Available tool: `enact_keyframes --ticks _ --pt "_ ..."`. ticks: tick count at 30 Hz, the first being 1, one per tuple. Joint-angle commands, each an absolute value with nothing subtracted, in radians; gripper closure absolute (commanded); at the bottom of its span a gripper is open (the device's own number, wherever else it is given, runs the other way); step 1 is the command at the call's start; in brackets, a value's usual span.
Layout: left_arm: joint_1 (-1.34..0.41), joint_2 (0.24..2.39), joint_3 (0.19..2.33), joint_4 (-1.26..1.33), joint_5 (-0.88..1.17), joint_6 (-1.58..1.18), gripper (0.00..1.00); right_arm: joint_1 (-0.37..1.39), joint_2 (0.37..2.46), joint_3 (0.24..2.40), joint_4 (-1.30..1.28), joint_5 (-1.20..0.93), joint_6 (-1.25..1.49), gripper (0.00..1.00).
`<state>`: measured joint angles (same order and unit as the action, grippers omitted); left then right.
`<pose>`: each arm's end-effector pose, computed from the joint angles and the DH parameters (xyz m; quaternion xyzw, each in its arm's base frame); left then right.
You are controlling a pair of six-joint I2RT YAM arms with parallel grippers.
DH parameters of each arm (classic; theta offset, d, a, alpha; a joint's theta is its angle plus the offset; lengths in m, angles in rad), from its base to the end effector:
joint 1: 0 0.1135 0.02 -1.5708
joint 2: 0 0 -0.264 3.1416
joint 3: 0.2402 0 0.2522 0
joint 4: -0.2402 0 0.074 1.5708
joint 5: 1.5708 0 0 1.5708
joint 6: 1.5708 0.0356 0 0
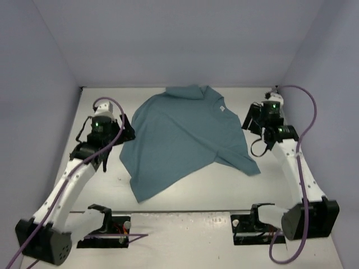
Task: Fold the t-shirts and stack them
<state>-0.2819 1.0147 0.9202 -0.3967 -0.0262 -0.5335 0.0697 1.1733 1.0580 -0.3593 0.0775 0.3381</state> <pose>0.2181 -0.0622 0.3226 -0.1143 0.8501 -0.1935 0.4763 0.2650 0.0157 0.3383 0.1341 0.8425 0.0730 0.5166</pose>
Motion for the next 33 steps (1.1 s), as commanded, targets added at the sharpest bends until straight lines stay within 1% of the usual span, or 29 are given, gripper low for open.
enact_keyframes --ticks 1,4,7,10,12,13,14,15,16,17,18,21,23,25,26,27,28,30,31,33 --pt "-0.143 1.32 0.978 -0.373 -0.015 -0.501 0.19 0.117 1.365 1.133 -0.301 -0.105 0.223 0.41" --pt "-0.124 1.512 1.08 -0.395 0.013 -0.46 0.2 0.147 1.454 1.16 -0.293 -0.117 0.227 0.43" --pt "-0.117 1.737 1.255 -0.449 0.105 -0.383 0.26 0.183 1.537 1.177 -0.271 -0.13 0.224 0.44" --pt "-0.114 1.873 1.372 -0.484 0.17 -0.348 0.32 0.194 1.579 1.168 -0.26 -0.138 0.224 0.44" --pt "-0.115 1.914 1.408 -0.499 0.19 -0.34 0.37 0.204 1.586 1.152 -0.25 -0.141 0.225 0.45" --pt "-0.115 1.929 1.417 -0.501 0.187 -0.337 0.43 0.206 1.584 1.145 -0.246 -0.14 0.227 0.45" --pt "-0.115 1.942 1.428 -0.505 0.177 -0.328 0.54 0.208 1.582 1.137 -0.242 -0.14 0.229 0.45" --pt "-0.115 1.953 1.441 -0.512 0.161 -0.312 0.69 0.208 1.579 1.127 -0.239 -0.141 0.23 0.45" --pt "-0.118 1.964 1.456 -0.534 0.129 -0.297 0.9 0.21 1.576 1.115 -0.234 -0.141 0.23 0.45" --pt "-0.127 1.968 1.483 -0.549 0.103 -0.267 0.99 0.21 1.575 1.106 -0.23 -0.14 0.231 0.45" --pt "-0.139 1.967 1.512 -0.563 0.069 -0.23 1.0 0.21 1.573 1.101 -0.228 -0.138 0.232 0.45" --pt "-0.22 1.952 1.629 -0.619 -0.112 -0.053 1.0 0.212 1.571 1.093 -0.223 -0.129 0.234 0.45" --pt "-0.335 1.919 1.664 -0.637 -0.282 0.055 1.0 0.212 1.572 1.093 -0.22 -0.124 0.238 0.45" --pt "-0.421 1.892 1.666 -0.634 -0.372 0.122 1.0 0.212 1.571 1.094 -0.219 -0.121 0.239 0.45" --pt "-0.466 1.881 1.651 -0.633 -0.469 0.141 0.95 0.212 1.57 1.096 -0.219 -0.12 0.239 0.45" --pt "-0.507 1.873 1.628 -0.634 -0.527 0.134 0.84 0.212 1.57 1.097 -0.218 -0.118 0.24 0.45" --pt "-0.525 1.871 1.605 -0.637 -0.531 0.122 0.76 0.212 1.57 1.097 -0.218 -0.118 0.24 0.45" --pt "-0.578 1.866 1.55 -0.646 -0.507 0.077 0.71 0.211 1.571 1.096 -0.218 -0.115 0.241 0.45" --pt "-0.602 1.858 1.509 -0.653 -0.476 0.039 0.61 0.21 1.572 1.095 -0.218 -0.115 0.241 0.45" --pt "-0.66 1.839 1.475 -0.672 -0.467 -0.029 0.5 0.211 1.572 1.091 -0.218 -0.114 0.241 0.45"
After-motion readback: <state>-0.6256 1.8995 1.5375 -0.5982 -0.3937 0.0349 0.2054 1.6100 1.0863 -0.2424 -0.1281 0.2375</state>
